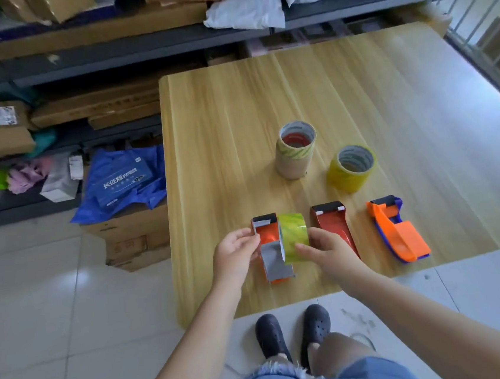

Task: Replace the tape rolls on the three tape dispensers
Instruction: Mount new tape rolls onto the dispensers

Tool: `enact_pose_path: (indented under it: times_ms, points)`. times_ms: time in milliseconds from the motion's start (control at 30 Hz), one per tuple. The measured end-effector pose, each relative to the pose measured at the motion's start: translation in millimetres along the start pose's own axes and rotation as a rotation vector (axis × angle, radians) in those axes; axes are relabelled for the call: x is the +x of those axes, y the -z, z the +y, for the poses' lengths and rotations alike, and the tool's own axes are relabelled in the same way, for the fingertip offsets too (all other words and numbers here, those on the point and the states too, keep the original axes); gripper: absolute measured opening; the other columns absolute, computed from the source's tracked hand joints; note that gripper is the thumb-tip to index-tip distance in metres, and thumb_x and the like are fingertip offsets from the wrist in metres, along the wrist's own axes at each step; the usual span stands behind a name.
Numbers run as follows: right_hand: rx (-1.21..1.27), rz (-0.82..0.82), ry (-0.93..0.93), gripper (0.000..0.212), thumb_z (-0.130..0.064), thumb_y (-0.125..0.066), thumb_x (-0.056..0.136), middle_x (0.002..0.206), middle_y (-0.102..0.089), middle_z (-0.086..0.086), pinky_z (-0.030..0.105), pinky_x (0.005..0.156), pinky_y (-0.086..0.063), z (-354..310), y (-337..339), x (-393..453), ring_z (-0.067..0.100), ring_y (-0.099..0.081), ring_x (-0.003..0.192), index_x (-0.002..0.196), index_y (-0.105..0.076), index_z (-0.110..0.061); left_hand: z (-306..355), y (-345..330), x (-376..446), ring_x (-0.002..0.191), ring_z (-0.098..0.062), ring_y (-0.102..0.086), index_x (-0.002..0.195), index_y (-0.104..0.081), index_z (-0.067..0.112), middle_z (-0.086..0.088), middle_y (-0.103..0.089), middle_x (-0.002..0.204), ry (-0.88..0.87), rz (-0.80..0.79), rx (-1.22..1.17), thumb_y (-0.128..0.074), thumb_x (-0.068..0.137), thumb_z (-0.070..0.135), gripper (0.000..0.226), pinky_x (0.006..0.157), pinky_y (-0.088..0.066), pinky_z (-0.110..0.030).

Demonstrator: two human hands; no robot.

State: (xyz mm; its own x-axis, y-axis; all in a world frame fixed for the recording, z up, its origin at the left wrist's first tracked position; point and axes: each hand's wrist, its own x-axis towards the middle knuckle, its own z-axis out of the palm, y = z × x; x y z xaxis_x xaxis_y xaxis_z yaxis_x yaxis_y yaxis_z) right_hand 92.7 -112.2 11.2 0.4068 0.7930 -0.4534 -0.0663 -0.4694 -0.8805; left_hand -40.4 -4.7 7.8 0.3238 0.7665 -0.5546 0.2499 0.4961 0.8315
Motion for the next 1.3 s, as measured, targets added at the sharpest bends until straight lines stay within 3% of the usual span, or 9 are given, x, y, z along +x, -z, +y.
enact_pose_path:
  times_ms: [167, 267, 367, 500, 600, 767, 933, 1167, 1300]
  points:
    - [0.185, 0.053, -0.056, 0.014, -0.014, -0.054, 0.093, 0.1, -0.072, 0.002, 0.033, 0.088, -0.049, 5.0, 13.6, 6.0, 0.021, -0.065, 0.096, 0.097, -0.066, -0.021, -41.4, 12.3, 2.3, 0.109, -0.009, -0.049, 0.119, -0.052, 0.019, 0.008, -0.052, 0.116, -0.196, -0.076, 0.515, -0.075, 0.075, 0.015, 0.05, 0.087, -0.037, -0.02]
    - [0.275, 0.076, -0.056, 0.016, -0.014, -0.053, 0.094, 0.102, -0.072, -0.001, 0.029, 0.085, -0.052, 0.7, 24.2, 10.0, 0.015, -0.068, 0.094, 0.101, -0.066, -0.021, -55.6, 2.7, 3.8, 0.124, -0.008, -0.04, 0.135, -0.04, 0.019, 0.008, -0.039, 0.136, -0.313, -0.148, 0.776, -0.078, 0.07, 0.024, 0.076, 0.093, -0.032, -0.016]
    - [0.27, 0.045, -0.1, 0.015, -0.014, -0.052, 0.094, 0.099, -0.072, -0.001, 0.029, 0.082, -0.054, 5.1, 29.7, 14.4, 0.014, -0.067, 0.09, 0.097, -0.065, -0.022, -57.6, -4.0, 5.4, 0.133, -0.01, -0.037, 0.139, -0.035, 0.025, 0.01, -0.028, 0.15, -0.405, -0.141, 0.973, -0.075, 0.072, 0.029, 0.078, 0.092, -0.035, -0.02]
    - [0.229, 0.023, -0.158, 0.013, -0.016, -0.053, 0.094, 0.099, -0.071, 0.004, 0.038, 0.089, -0.051, 16.3, 31.4, 19.4, 0.021, -0.066, 0.094, 0.096, -0.065, -0.02, -61.5, -6.8, 11.7, 0.145, -0.011, -0.01, 0.144, -0.024, 0.027, 0.007, -0.016, 0.155, -0.433, -0.198, 1.221, -0.07, 0.077, 0.035, 0.082, 0.109, -0.025, -0.026]
    - [0.257, 0.01, -0.195, 0.013, -0.018, -0.052, 0.095, 0.097, -0.071, 0.002, 0.034, 0.084, -0.053, 20.7, 31.8, 21.9, 0.021, -0.066, 0.092, 0.096, -0.065, -0.021, -65.4, -12.3, 16.3, 0.145, -0.012, -0.01, 0.143, -0.024, 0.026, 0.006, -0.018, 0.153, -0.396, -0.165, 1.233, -0.071, 0.076, 0.039, 0.083, 0.11, -0.025, -0.027]
    - [0.302, -0.021, -0.22, 0.015, -0.017, -0.051, 0.095, 0.101, -0.072, 0.002, 0.035, 0.088, -0.053, 23.4, 32.0, 24.8, 0.02, -0.068, 0.095, 0.097, -0.065, -0.023, -61.9, -17.6, 20.5, 0.134, -0.015, -0.034, 0.136, -0.035, 0.021, 0.004, -0.035, 0.143, -0.407, -0.095, 1.151, -0.073, 0.071, 0.043, 0.078, 0.098, -0.035, -0.028]
    - [0.313, -0.036, -0.241, 0.016, -0.016, -0.049, 0.096, 0.099, -0.072, 0.001, 0.029, 0.08, -0.054, 26.6, 33.9, 28.3, 0.016, -0.068, 0.09, 0.104, -0.063, -0.018, -34.0, -11.4, 31.6, 0.11, -0.017, -0.051, 0.124, -0.043, 0.022, 0.007, -0.047, 0.127, -0.359, -0.135, 1.049, -0.08, 0.063, 0.042, 0.074, 0.074, -0.038, -0.026]
    - [0.491, -0.071, -0.244, 0.021, -0.007, -0.042, 0.097, 0.101, -0.066, 0.011, 0.027, 0.08, -0.053, 28.0, 26.6, 28.6, 0.022, -0.063, 0.09, 0.112, -0.058, -0.005, -2.3, -6.6, 45.1, 0.096, -0.013, -0.049, 0.12, -0.047, 0.025, 0.011, -0.048, 0.113, -0.269, -0.202, 0.952, -0.083, 0.057, 0.042, 0.074, 0.073, -0.04, -0.026]
    - [0.593, -0.058, -0.228, 0.021, -0.007, -0.04, 0.097, 0.105, -0.065, 0.014, 0.036, 0.091, -0.049, 21.3, 33.9, 28.7, 0.026, -0.062, 0.096, 0.108, -0.058, -0.007, -2.0, -3.6, 47.0, 0.099, -0.014, -0.051, 0.119, -0.046, 0.028, 0.011, -0.049, 0.114, -0.269, -0.219, 0.969, -0.083, 0.056, 0.043, 0.074, 0.075, -0.044, -0.027]
